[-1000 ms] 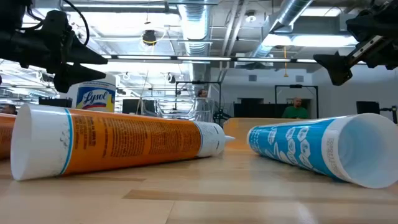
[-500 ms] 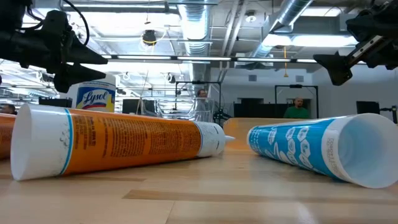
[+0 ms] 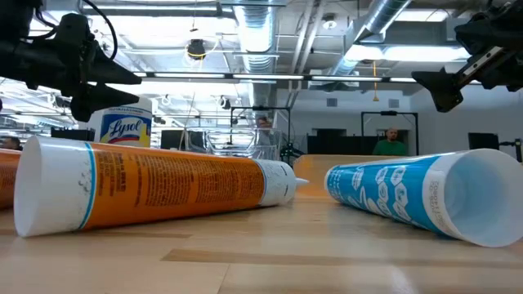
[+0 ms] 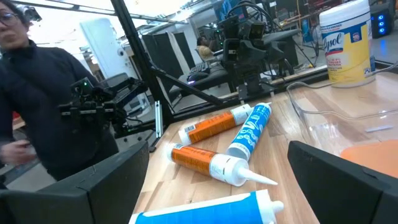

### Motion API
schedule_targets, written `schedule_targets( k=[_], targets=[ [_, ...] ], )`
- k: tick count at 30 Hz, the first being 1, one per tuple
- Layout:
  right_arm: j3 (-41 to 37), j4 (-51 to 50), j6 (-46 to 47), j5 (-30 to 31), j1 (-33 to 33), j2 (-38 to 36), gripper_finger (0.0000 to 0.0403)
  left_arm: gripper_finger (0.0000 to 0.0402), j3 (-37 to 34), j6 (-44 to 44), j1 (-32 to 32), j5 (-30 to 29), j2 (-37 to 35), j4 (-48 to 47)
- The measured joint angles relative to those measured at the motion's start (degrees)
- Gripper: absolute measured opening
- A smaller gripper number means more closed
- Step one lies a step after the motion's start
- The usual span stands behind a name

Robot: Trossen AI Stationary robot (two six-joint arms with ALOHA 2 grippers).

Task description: Pick & place silicon tubes, Sealant and Lysol wipes

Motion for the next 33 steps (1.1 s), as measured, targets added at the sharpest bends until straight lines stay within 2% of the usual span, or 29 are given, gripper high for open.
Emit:
schedule_targets(
  k=[27, 33],
  targets=[
    [0.00, -0.01, -0.01, -0.01, 0.00, -0.01, 0.0377, 0.0236, -0.02, 0.00, -0.01, 0.00, -0.01, 0.00],
    [-0.03, -0.06, -0.02, 1.93, -0.02, 0.01, 0.0377, 0.0236, 0.00, 0.00, -0.01, -0.01, -0.01, 0.00]
  ],
)
